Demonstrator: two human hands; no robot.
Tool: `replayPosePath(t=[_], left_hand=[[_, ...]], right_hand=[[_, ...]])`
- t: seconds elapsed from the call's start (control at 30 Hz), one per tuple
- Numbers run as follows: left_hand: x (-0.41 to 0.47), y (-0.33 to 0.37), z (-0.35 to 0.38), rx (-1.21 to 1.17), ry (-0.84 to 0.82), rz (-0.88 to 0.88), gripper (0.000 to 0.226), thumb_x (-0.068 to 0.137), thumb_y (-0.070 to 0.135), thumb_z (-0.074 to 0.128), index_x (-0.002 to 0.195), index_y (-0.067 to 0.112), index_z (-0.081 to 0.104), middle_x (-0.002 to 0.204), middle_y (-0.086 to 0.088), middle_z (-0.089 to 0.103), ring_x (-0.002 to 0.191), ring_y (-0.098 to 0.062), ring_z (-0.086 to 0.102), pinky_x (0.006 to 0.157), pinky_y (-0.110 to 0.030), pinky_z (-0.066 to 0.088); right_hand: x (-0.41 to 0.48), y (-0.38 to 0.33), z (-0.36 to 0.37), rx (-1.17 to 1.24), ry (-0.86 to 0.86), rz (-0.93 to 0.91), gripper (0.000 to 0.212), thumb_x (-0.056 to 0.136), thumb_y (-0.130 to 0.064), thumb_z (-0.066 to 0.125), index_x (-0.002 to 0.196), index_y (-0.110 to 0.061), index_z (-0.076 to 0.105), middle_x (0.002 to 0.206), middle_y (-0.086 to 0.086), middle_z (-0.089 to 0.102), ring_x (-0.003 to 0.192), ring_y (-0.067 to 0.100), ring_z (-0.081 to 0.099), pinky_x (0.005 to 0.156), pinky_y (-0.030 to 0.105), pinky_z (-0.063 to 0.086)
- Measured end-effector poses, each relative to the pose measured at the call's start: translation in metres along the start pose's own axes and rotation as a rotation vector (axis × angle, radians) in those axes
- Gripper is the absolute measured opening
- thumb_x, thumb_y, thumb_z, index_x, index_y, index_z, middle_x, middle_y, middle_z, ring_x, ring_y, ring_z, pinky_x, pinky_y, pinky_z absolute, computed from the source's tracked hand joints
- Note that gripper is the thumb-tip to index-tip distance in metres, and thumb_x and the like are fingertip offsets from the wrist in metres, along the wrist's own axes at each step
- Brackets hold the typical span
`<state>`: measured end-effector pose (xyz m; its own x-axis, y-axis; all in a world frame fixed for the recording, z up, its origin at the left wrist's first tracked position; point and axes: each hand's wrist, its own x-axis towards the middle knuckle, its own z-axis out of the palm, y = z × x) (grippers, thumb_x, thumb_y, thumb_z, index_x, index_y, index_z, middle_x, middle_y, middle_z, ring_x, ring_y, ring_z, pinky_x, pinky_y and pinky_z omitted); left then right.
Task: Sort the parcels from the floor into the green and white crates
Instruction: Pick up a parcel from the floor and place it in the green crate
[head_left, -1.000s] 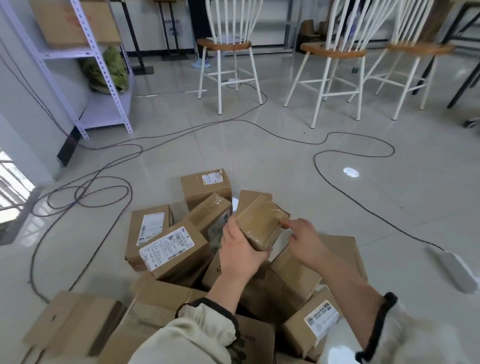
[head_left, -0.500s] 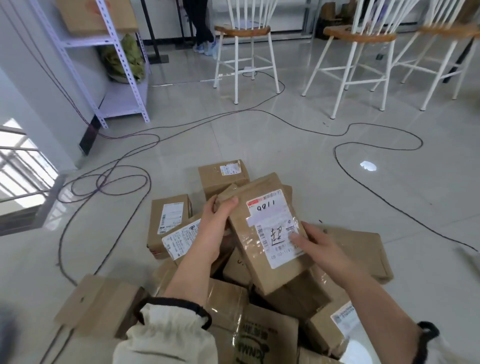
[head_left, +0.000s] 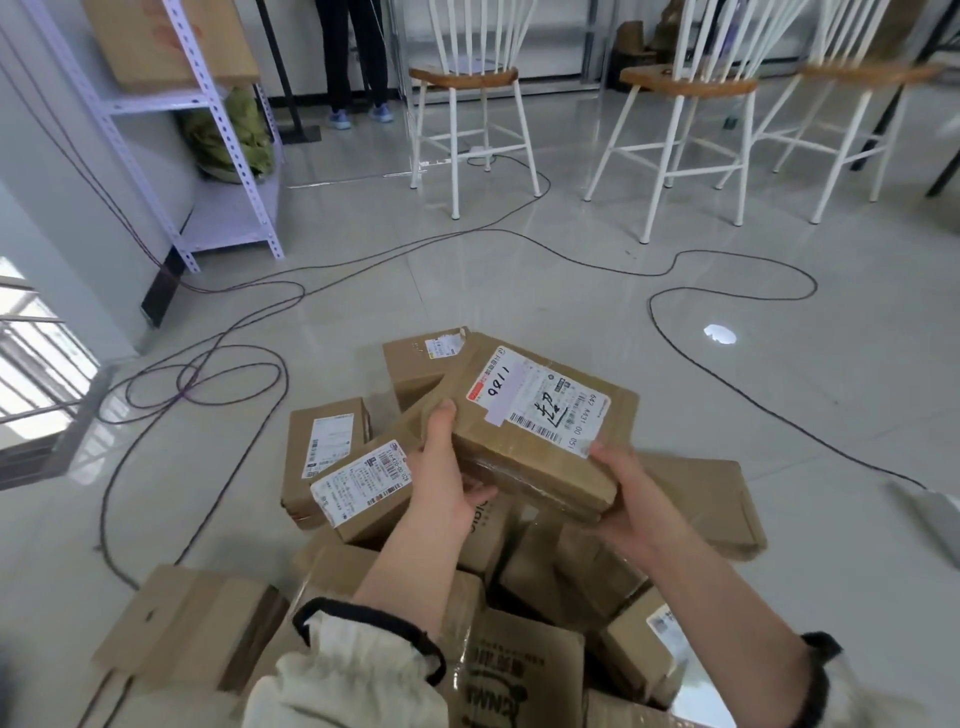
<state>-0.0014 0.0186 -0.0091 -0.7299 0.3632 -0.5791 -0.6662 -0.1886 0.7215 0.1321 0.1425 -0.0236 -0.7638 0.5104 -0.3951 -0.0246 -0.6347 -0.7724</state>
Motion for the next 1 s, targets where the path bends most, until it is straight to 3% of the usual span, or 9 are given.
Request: replayPosePath(t=[0.1, 0.23, 0.33, 0.47, 0.63, 0.73, 0.83, 0.93, 1.0], left_hand=[[-0.006, 0.003, 0.001, 0.058, -0.054, -0.043, 0.071, 0.074, 0.054, 0.070, 0.130, 0.020, 0.043, 0.114, -0.007, 0.062, 0.101, -0.031, 0.061, 0.099, -0.063, 0.036], [-0.010, 0.030, -0.018, 0.315, -0.212, -0.086, 0.087, 0.050, 0.061, 0.074, 0.128, 0.030, 0.050, 0.117, -0.005, 0.060, 0.109, -0.036, 0.056, 0.103, -0.072, 0.021], [-0.010, 0.040, -0.034, 0.471, -0.316, -0.139, 0.084, 0.051, 0.068, 0.069, 0.126, 0.032, 0.057, 0.116, -0.010, 0.064, 0.106, -0.037, 0.060, 0.100, -0.070, 0.030], [-0.008, 0.043, -0.046, 0.681, -0.561, -0.246, 0.095, 0.060, 0.074, 0.063, 0.143, 0.038, 0.033, 0.122, -0.014, 0.062, 0.101, -0.036, 0.067, 0.093, -0.064, 0.040], [-0.021, 0.025, -0.029, 1.181, -0.960, -0.396, 0.107, 0.045, 0.077, 0.075, 0.137, 0.051, 0.027, 0.141, -0.004, 0.051, 0.118, -0.031, 0.059, 0.095, -0.064, 0.041], [-0.023, 0.015, -0.019, 1.280, -0.959, -0.414, 0.131, 0.040, 0.071, 0.081, 0.148, 0.044, 0.011, 0.144, -0.001, 0.047, 0.123, -0.030, 0.053, 0.096, -0.061, 0.043], [-0.021, 0.009, -0.022, 1.282, -0.943, -0.395, 0.133, 0.039, 0.065, 0.085, 0.149, 0.036, 0.017, 0.135, 0.000, 0.057, 0.124, -0.026, 0.051, 0.100, -0.062, 0.040], [-0.016, 0.006, -0.026, 1.161, -0.925, -0.396, 0.111, 0.043, 0.055, 0.088, 0.139, 0.036, 0.035, 0.126, 0.000, 0.065, 0.122, -0.026, 0.056, 0.104, -0.062, 0.036], [-0.013, 0.005, -0.029, 1.083, -0.909, -0.390, 0.085, 0.054, 0.046, 0.084, 0.129, 0.038, 0.045, 0.122, -0.001, 0.067, 0.120, -0.026, 0.058, 0.106, -0.060, 0.035]], right_hand=[[-0.002, -0.009, -0.009, -0.057, -0.004, 0.017, 0.067, 0.061, -0.031, 0.073, 0.126, -0.031, 0.055, 0.108, 0.002, 0.072, 0.096, 0.026, 0.067, 0.065, 0.045, 0.058], [-0.005, -0.032, -0.028, -0.157, 0.010, 0.070, 0.051, 0.064, -0.031, 0.069, 0.113, -0.023, 0.062, 0.090, 0.002, 0.076, 0.085, 0.025, 0.068, 0.063, 0.045, 0.057], [-0.012, -0.046, -0.043, -0.255, -0.076, 0.193, 0.052, 0.059, -0.026, 0.071, 0.110, -0.014, 0.064, 0.094, 0.009, 0.074, 0.079, 0.025, 0.069, 0.065, 0.040, 0.056], [-0.022, -0.056, -0.054, -0.502, -0.198, 0.333, 0.039, 0.052, -0.019, 0.074, 0.088, -0.005, 0.070, 0.082, 0.014, 0.071, 0.069, 0.025, 0.067, 0.068, 0.035, 0.050], [-0.027, -0.055, -0.047, -0.710, -0.332, 0.391, 0.048, 0.046, -0.027, 0.077, 0.089, -0.005, 0.073, 0.095, 0.022, 0.065, 0.087, 0.035, 0.057, 0.074, 0.040, 0.041], [-0.028, -0.054, -0.045, -0.709, -0.381, 0.368, 0.041, 0.048, -0.027, 0.075, 0.087, -0.012, 0.075, 0.092, 0.019, 0.068, 0.084, 0.034, 0.060, 0.075, 0.039, 0.042], [-0.026, -0.053, -0.046, -0.649, -0.397, 0.355, 0.045, 0.048, -0.024, 0.075, 0.090, -0.009, 0.073, 0.086, 0.015, 0.072, 0.074, 0.027, 0.067, 0.073, 0.037, 0.048], [-0.024, -0.052, -0.045, -0.524, -0.371, 0.327, 0.036, 0.054, -0.017, 0.073, 0.089, -0.008, 0.073, 0.083, 0.012, 0.073, 0.070, 0.021, 0.070, 0.063, 0.030, 0.057], [-0.025, -0.052, -0.042, -0.483, -0.341, 0.278, 0.039, 0.065, -0.020, 0.068, 0.103, -0.013, 0.071, 0.092, 0.010, 0.073, 0.078, 0.021, 0.069, 0.067, 0.030, 0.056]])
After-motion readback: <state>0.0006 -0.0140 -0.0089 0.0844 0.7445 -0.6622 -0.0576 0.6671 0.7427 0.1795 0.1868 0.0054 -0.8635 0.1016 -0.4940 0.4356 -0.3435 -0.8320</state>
